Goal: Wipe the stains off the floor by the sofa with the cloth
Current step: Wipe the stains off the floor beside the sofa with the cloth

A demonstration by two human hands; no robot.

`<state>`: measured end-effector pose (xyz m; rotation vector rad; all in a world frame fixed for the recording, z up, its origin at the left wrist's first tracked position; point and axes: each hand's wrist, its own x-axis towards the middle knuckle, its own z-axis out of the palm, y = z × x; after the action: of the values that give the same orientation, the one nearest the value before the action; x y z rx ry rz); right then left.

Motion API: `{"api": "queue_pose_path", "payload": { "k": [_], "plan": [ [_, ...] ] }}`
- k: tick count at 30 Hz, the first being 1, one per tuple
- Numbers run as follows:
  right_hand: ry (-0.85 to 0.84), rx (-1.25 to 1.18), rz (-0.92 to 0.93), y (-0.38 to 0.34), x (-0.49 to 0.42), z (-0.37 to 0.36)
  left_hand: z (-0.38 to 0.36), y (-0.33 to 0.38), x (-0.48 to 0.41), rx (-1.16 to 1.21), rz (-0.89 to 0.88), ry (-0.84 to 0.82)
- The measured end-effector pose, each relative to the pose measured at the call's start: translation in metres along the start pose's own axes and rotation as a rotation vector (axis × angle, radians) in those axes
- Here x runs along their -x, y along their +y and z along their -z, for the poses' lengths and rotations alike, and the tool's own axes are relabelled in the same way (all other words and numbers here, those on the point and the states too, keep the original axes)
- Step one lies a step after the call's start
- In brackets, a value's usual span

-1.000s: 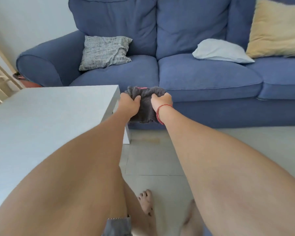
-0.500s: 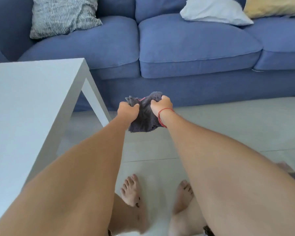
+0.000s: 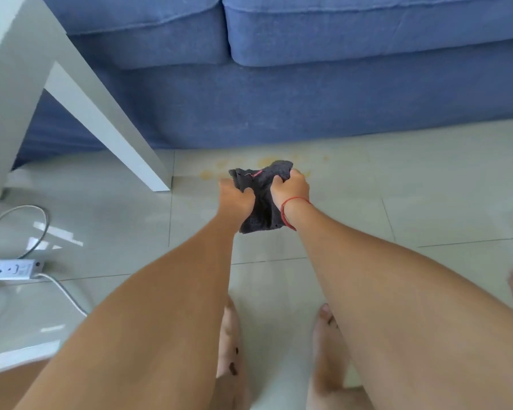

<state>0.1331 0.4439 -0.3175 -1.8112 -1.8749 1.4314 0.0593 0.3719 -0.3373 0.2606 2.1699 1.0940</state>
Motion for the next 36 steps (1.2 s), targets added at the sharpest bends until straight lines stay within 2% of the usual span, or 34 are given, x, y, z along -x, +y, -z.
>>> {"api": "queue_pose_path", "payload": {
  "k": [4, 8, 11, 14, 16, 18, 20, 24, 30, 36],
  "plan": [
    [0.001, 0.04, -0.063, 0.042, -0.026, -0.026, -0.029, -0.043, -0.02, -0.058, 0.104, -0.047],
    [0.071, 0.056, -0.074, 0.056, -0.045, -0.037, -0.041, -0.052, -0.038, -0.043, 0.16, -0.057],
    [0.138, 0.234, -0.105, 0.069, -0.057, -0.048, -0.043, -0.065, -0.056, -0.151, 0.224, -0.058],
    [0.076, 0.443, 0.061, 0.086, -0.066, -0.063, -0.035, -0.085, -0.072, -0.353, 0.148, 0.083],
    [-0.024, 0.553, 0.217, 0.1, -0.07, -0.074, -0.028, -0.102, -0.082, -0.491, 0.097, 0.155],
    [-0.107, 0.639, 0.334, 0.114, -0.072, -0.086, -0.024, -0.116, -0.096, -0.568, 0.108, 0.187],
    [-0.117, 0.696, 0.4, 0.124, -0.072, -0.098, -0.02, -0.125, -0.111, -0.606, 0.138, 0.213],
    [-0.044, 0.816, 0.468, 0.131, -0.09, -0.106, -0.02, -0.13, -0.132, -0.652, 0.208, 0.158],
    [0.027, 0.81, 0.541, 0.149, -0.104, -0.112, -0.02, -0.132, -0.137, -0.656, 0.249, 0.077],
    [0.123, 0.786, 0.468, 0.141, -0.107, -0.129, -0.018, -0.13, -0.138, -0.707, 0.253, 0.034]
  ]
}}
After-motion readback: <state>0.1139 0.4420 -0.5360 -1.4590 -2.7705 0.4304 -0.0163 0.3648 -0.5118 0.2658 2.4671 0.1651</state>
